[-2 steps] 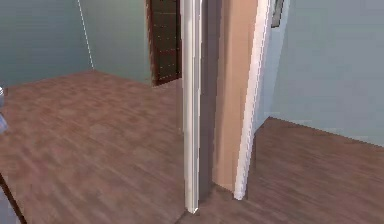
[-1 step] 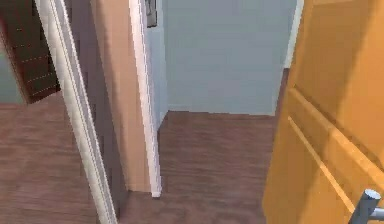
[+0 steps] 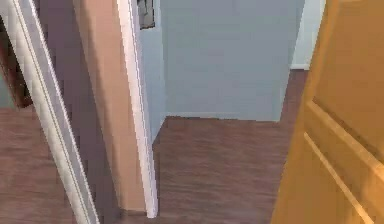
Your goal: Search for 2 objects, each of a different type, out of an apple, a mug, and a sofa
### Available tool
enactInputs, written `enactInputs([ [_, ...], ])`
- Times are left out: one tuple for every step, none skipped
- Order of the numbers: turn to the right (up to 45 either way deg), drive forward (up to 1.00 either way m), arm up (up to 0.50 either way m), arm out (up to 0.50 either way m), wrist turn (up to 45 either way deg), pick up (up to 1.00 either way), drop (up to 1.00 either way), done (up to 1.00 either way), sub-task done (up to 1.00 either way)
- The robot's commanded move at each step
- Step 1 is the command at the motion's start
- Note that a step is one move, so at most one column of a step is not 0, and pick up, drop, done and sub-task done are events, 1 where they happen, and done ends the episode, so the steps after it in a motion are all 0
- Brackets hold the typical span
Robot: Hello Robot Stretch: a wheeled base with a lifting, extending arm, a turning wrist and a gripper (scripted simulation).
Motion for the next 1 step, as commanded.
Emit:
enactInputs([
  [0.0, 1.0, 0.0, 0.0, 0.0, 0.0, 0.0, 0.0, 0.0],
])
